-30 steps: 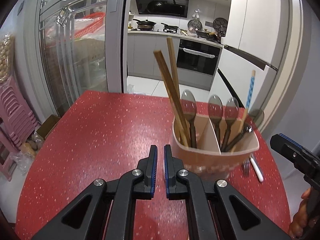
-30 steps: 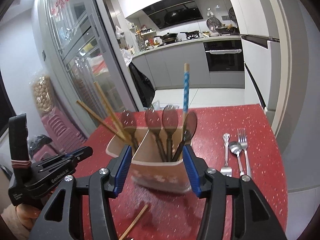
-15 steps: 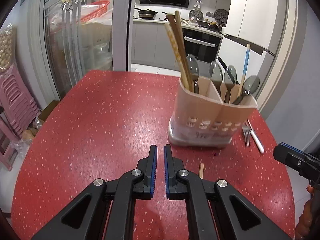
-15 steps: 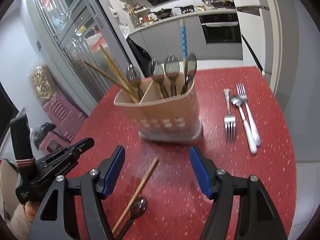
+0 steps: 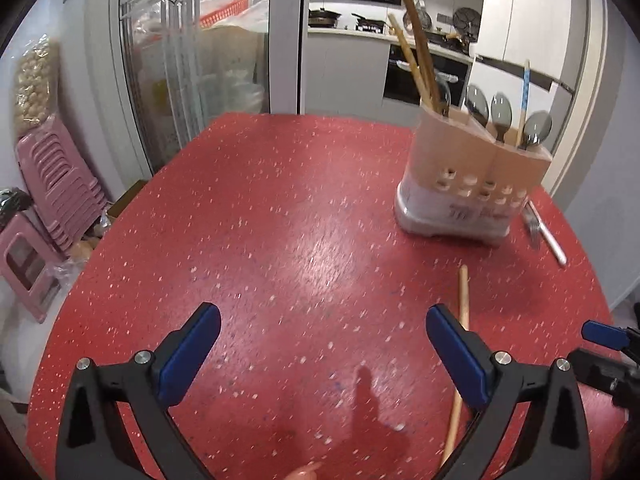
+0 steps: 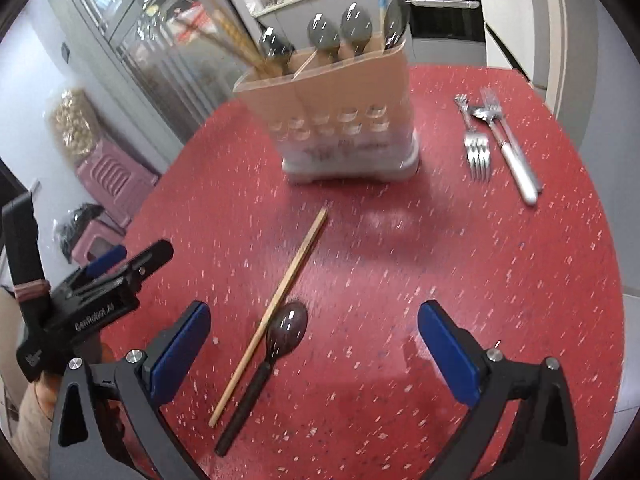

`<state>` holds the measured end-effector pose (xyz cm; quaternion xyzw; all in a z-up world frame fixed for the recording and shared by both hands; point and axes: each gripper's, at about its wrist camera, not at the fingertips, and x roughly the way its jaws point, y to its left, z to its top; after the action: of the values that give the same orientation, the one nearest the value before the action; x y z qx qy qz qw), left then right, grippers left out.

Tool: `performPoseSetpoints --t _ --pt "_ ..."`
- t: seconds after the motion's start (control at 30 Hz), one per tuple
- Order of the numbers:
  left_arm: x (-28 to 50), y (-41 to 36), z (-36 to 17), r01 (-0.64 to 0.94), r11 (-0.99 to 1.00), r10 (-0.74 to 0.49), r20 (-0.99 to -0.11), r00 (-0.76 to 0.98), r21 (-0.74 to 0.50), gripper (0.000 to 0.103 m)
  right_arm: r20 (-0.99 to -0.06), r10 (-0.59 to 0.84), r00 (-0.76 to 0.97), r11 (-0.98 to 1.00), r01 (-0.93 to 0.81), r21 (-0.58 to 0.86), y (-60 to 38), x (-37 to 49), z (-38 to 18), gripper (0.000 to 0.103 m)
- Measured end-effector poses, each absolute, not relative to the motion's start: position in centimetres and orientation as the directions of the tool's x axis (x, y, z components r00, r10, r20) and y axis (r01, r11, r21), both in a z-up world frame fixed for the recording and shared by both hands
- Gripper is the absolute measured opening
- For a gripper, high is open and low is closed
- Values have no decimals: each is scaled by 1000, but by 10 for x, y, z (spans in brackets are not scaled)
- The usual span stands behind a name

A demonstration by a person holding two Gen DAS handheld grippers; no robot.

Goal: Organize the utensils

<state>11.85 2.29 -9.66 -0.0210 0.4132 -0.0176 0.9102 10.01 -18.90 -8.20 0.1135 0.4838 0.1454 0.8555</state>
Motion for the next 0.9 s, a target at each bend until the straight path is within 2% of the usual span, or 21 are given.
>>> performPoseSetpoints --t 0.27,0.33,0.43,0.5,0.53,0.77,0.9 --pt "123 13 -130 41 999 -50 -792 608 -31 103 -888 273 371 961 -137 238 -156 84 -110 103" --pt "122 15 -135 32 999 -48 -790 611 -35 103 -896 259 361 965 -143 222 -150 81 -114 99" --pt "121 15 -142 25 999 -47 -789 612 -41 103 -908 233 348 971 -136 197 -142 78 -119 89" --pt "119 15 -142 25 999 -46 -788 614 -38 103 -916 221 336 974 -126 189 -140 78 -122 75" --pt "119 14 -145 26 999 -44 -787 615 -36 103 -920 214 327 976 -119 185 -139 78 -125 73" --pt "115 25 -135 24 999 -48 -788 614 -42 103 -924 193 330 979 -121 161 -130 77 -126 68" --pt "112 36 -127 29 998 -58 -790 611 -52 103 -929 156 336 984 -137 115 -117 81 -125 61"
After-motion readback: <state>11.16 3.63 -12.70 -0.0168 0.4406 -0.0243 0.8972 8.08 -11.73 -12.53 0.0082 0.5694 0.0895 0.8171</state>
